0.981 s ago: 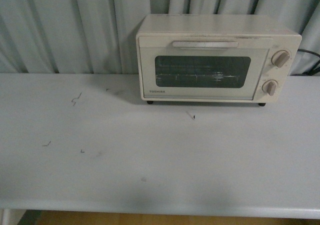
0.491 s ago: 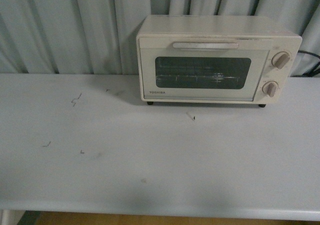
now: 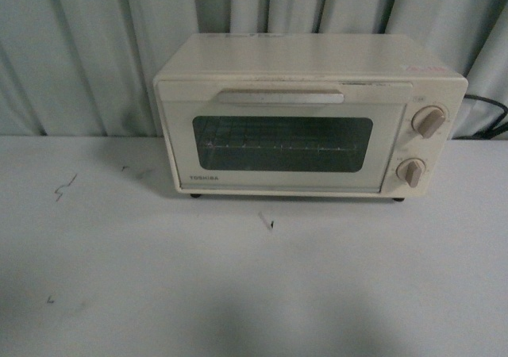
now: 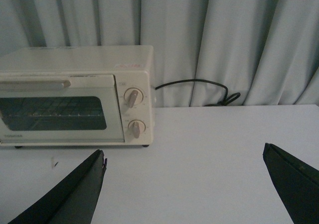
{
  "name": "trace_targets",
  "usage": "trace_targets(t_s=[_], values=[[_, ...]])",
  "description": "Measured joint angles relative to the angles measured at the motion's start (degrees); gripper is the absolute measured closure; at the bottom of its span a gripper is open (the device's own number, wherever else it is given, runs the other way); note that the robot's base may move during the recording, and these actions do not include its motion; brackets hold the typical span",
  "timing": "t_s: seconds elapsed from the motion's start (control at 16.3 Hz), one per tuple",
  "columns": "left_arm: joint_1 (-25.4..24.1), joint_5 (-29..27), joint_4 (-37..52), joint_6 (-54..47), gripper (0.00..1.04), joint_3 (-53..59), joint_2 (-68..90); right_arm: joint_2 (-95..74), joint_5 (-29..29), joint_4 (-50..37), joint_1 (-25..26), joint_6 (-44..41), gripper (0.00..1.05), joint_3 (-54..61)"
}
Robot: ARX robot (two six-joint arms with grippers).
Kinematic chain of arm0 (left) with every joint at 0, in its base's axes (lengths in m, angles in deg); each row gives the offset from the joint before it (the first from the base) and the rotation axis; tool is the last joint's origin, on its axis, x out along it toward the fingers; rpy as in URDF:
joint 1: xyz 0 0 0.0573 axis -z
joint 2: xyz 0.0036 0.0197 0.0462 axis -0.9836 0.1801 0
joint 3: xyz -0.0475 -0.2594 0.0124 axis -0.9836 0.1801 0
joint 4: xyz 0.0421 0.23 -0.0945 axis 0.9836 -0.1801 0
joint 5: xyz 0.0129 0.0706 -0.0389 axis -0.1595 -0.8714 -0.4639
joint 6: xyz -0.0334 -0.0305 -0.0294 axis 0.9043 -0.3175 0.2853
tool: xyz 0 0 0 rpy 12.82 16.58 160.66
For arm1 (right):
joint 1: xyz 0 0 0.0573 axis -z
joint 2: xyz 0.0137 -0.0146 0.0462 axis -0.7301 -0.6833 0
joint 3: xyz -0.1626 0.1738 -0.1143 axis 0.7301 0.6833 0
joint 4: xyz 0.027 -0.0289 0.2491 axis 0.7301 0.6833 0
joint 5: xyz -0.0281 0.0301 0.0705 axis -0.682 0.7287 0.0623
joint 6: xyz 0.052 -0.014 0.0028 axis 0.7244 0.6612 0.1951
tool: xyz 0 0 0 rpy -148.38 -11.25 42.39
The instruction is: Open oven
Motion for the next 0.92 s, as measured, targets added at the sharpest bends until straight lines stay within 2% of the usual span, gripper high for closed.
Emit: trace_targets(t_s=[0.92], values=[[0.0,-0.02,-0.07,0.0,0.07,0.0,-0.02,-0.02,0.0,-0.02,0.0,0.0,0.07,-0.02]])
